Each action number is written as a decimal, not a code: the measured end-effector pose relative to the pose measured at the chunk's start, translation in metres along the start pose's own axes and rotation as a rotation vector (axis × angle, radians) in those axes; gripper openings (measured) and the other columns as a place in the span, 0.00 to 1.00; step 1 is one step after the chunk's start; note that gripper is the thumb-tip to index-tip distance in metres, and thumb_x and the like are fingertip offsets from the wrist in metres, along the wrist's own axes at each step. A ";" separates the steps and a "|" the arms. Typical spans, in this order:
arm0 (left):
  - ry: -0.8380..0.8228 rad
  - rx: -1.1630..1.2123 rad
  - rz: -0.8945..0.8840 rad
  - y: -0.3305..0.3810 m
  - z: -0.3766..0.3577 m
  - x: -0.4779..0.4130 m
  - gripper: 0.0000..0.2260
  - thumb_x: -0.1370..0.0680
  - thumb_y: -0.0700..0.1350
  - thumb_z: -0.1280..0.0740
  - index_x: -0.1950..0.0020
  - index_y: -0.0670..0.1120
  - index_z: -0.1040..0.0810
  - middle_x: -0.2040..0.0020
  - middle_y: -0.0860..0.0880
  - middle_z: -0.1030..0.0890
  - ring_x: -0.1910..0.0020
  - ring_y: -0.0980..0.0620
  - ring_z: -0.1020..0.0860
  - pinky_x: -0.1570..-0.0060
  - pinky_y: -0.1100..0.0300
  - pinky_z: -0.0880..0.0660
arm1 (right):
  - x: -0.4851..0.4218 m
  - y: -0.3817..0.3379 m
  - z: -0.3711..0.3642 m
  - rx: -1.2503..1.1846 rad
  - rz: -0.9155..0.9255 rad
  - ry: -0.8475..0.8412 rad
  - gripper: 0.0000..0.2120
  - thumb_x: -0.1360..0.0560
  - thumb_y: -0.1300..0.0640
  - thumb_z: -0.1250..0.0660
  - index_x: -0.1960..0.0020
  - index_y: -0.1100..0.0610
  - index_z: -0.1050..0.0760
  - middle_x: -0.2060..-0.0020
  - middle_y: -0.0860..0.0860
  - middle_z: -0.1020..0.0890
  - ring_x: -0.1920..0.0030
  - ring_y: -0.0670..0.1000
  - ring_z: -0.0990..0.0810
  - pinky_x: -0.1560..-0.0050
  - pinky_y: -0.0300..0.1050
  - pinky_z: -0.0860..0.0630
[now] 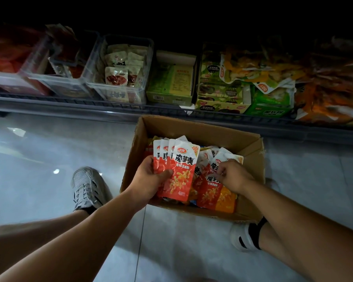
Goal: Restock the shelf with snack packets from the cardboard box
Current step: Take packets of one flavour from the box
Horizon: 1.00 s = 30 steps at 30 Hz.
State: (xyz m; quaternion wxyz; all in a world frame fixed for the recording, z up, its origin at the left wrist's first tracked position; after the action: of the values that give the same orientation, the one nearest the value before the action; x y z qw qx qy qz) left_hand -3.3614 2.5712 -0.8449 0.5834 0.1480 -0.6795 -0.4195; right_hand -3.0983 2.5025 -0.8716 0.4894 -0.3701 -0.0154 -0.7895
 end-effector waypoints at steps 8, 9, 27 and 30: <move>0.058 0.004 -0.017 0.004 0.004 0.002 0.21 0.23 0.45 0.25 0.33 0.52 0.27 0.40 0.53 0.18 0.43 0.52 0.18 0.40 0.45 0.19 | 0.013 -0.045 0.073 -0.414 0.055 -0.046 0.02 0.19 0.55 0.35 0.48 0.50 0.28 0.49 0.52 0.20 0.60 0.50 0.15 0.71 0.39 0.22; 0.059 0.001 -0.024 0.006 0.003 0.003 0.21 0.23 0.45 0.25 0.33 0.52 0.28 0.40 0.53 0.18 0.43 0.52 0.18 0.41 0.46 0.19 | 0.015 -0.052 0.086 -0.425 0.070 -0.024 0.02 0.18 0.56 0.36 0.48 0.50 0.28 0.50 0.51 0.20 0.60 0.50 0.15 0.71 0.40 0.21; -0.154 0.253 0.073 0.002 -0.025 0.008 0.22 0.23 0.40 0.27 0.31 0.52 0.25 0.38 0.47 0.16 0.40 0.45 0.17 0.38 0.38 0.22 | 0.020 -0.083 0.057 -0.359 -0.031 0.119 0.35 0.33 0.46 0.20 0.32 0.46 0.34 0.36 0.50 0.23 0.39 0.53 0.22 0.43 0.51 0.22; -0.165 0.308 0.073 0.004 -0.026 0.008 0.22 0.22 0.40 0.28 0.30 0.52 0.26 0.38 0.47 0.16 0.41 0.44 0.16 0.39 0.40 0.20 | 0.025 -0.084 0.047 -0.399 -0.070 0.050 0.42 0.33 0.46 0.20 0.26 0.48 0.37 0.30 0.51 0.27 0.35 0.56 0.24 0.42 0.53 0.21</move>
State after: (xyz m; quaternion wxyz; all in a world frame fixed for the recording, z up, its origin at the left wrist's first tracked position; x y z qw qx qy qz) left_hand -3.3389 2.5581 -0.8375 0.5108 0.1760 -0.7863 -0.2998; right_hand -3.1434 2.5461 -0.7939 0.3792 -0.4390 0.1405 -0.8023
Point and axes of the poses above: each hand's wrist, its own x-axis away from the middle knuckle, its own z-axis out of the back of the hand, y = z × x, the point moved 10 cm from there along -x, towards the middle knuckle
